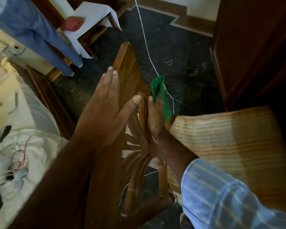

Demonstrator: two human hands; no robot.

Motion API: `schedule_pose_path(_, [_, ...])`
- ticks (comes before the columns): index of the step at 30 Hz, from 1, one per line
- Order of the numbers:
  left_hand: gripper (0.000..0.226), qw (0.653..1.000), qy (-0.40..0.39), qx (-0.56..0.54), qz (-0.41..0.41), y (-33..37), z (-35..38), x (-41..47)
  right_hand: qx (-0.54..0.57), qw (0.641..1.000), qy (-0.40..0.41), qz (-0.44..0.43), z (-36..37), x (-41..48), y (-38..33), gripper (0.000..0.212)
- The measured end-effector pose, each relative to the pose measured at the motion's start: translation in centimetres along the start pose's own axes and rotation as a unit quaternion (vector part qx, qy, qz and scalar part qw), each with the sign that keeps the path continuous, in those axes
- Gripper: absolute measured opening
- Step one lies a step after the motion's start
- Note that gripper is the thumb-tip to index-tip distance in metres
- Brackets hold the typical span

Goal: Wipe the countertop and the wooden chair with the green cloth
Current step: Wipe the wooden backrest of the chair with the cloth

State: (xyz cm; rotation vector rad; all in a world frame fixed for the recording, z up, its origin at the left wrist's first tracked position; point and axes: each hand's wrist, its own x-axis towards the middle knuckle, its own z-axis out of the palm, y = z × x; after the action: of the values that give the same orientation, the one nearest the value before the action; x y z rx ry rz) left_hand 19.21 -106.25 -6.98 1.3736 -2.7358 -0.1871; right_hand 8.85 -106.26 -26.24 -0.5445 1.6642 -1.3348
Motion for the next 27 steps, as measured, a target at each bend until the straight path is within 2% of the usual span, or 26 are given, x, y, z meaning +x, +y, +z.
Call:
schedule_pose_path(3, [0.092, 1.000, 0.001, -0.003, 0.003, 0.1, -0.1, 0.0, 0.050, 0.998, -0.011, -0.039, 0.3, -1.1, -2.2, 0.082])
schedule_pose_path(7, [0.089, 1.000, 0.004, -0.012, 0.003, 0.2, 0.0, -0.1, 0.090, 0.985, -0.047, -0.138, 0.9, -2.9, -4.6, 0.069])
schedule_pose_path(11, [0.088, 1.000, 0.003, -0.004, 0.006, 0.1, 0.0, -0.1, 0.045, 0.975, -0.036, -0.214, 1.8, -3.3, -4.4, 0.062])
schedule_pose_path(17, [0.088, 1.000, 0.002, -0.010, 0.001, 0.2, -0.1, -0.1, 0.009, 0.989, 0.008, -0.145, 2.5, -1.3, -1.5, 0.077])
schedule_pose_path(21, [0.088, 1.000, -0.001, -0.015, 0.001, 0.3, -0.3, -0.2, 0.017, 0.998, 0.017, -0.054, 2.0, -0.1, 0.1, 0.077])
schedule_pose_path(24, [0.088, 1.000, -0.001, -0.009, -0.001, 0.4, -0.3, -0.2, 0.068, 0.994, 0.076, -0.044, 1.9, -0.2, -0.6, 0.068])
schedule_pose_path(27, [0.089, 1.000, -0.003, 0.002, -0.002, 0.5, -0.3, -0.2, 0.064, 0.985, 0.154, -0.045, 1.9, -0.2, -2.1, 0.052])
